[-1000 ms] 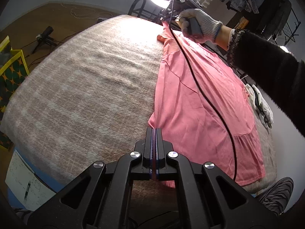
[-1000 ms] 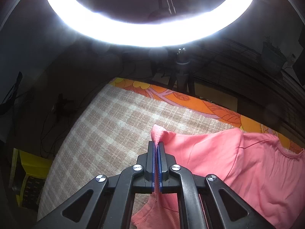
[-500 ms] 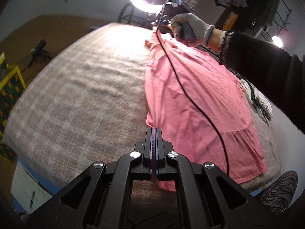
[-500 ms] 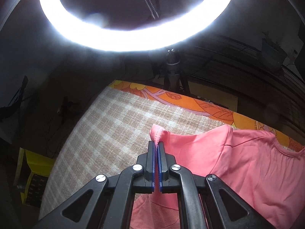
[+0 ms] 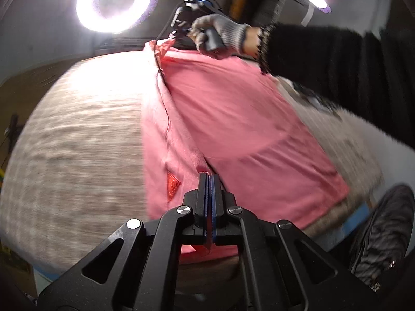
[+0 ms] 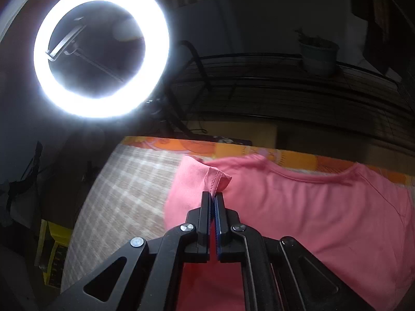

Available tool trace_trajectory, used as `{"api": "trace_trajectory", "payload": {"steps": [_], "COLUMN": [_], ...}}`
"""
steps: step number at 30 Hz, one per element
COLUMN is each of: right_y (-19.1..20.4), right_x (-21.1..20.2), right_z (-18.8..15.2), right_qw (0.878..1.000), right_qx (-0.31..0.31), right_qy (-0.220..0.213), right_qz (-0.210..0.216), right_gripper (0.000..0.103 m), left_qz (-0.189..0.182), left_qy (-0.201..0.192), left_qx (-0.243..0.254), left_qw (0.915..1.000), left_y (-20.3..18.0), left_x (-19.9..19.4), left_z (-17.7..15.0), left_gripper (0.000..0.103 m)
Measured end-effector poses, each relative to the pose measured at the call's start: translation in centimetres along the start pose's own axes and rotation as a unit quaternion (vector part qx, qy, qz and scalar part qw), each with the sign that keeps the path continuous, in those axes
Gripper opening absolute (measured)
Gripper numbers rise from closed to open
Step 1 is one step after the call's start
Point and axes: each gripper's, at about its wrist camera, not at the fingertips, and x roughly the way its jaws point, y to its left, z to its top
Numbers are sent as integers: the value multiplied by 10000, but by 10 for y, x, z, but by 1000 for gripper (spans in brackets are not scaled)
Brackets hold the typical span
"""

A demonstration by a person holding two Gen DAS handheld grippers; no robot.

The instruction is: Fold small clothes

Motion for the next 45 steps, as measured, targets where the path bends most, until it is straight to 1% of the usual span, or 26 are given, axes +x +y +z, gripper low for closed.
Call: {"api": "trace_trajectory", "payload": {"steps": [3, 6, 9, 13, 15, 16, 17, 18, 19, 20, 21, 22, 23, 24, 29, 34, 36, 40, 44, 45], "right_y": [-46, -66, -78, -75, -77, -77, -80, -81, -83, -85, -88, -91, -95, -98, -119, -139, -144, -151, -161, -161], "right_x": [-5, -6, -8, -2, 0, 0, 0, -2, -5, -12, -17, -25, -33, -42, -106, -175, -203, -255, -299, -307], "right_z": [-11, -16, -15, -17, -18, -19, -21, -22, -23, -23, -23, -24, -24, -25, -37, -59, -71, -98, -133, -142], "right_qw": [9995, 9992, 9991, 9991, 9987, 9985, 9983, 9981, 9978, 9974, 9974, 9975, 9973, 9970, 9971, 9947, 9939, 9910, 9890, 9884], "right_qx": [296, 338, 360, 219, 164, 153, 146, 145, 148, 149, 155, 178, 202, 224, 290, 326, 363, 369, 489, 534], "right_qy": [40, 49, 53, 107, 139, 163, 190, 219, 190, 137, 110, 90, 58, 24, -267, -540, -670, -954, -1208, -1250], "right_qz": [-93, -208, -216, -350, -452, -504, -535, -558, -620, -691, -699, -681, -704, -737, -644, -810, -801, -862, -702, -670], "right_gripper": [0, 0, 0, 0, 0, 5, 15, 25, 42, 45, 45, 44, 48, 51, 52, 52, 52, 52, 52, 52], "left_qz": [-41, -50, -33, -67, -149, -175, -243, -304, -347, -362, -395, -425, -448, -501, -621, -679, -682, -561, -334, -209], "left_qy": [181, 344, 408, 466, 512, 531, 551, 578, 593, 634, 684, 719, 724, 703, 616, 498, 442, 242, 69, -1], "left_qx": [229, 261, 318, 370, 402, 423, 457, 501, 542, 593, 662, 731, 774, 817, 919, 890, 892, 890, 828, 862], "left_qw": [9996, 9991, 9987, 9982, 9978, 9975, 9971, 9966, 9962, 9956, 9947, 9938, 9934, 9929, 9919, 9925, 9927, 9942, 9960, 9961], "left_y": [-18, -26, -32, -38, -42, -43, -45, -46, -48, -50, -53, -56, -57, -59, -61, -62, -62, -63, -58, -57], "left_x": [14, 24, 31, 38, 41, 42, 41, 39, 39, 39, 39, 37, 35, 31, 6, -20, -30, -49, -55, -55], "left_z": [-2, -4, -6, -6, -6, -6, -7, -8, -9, -10, -12, -15, -18, -21, -32, -43, -46, -50, -49, -49], "left_gripper": [0, 0, 0, 0, 0, 0, 0, 0, 0, 2, 5, 14, 22, 23, 23, 23, 23, 23, 23, 23]}}
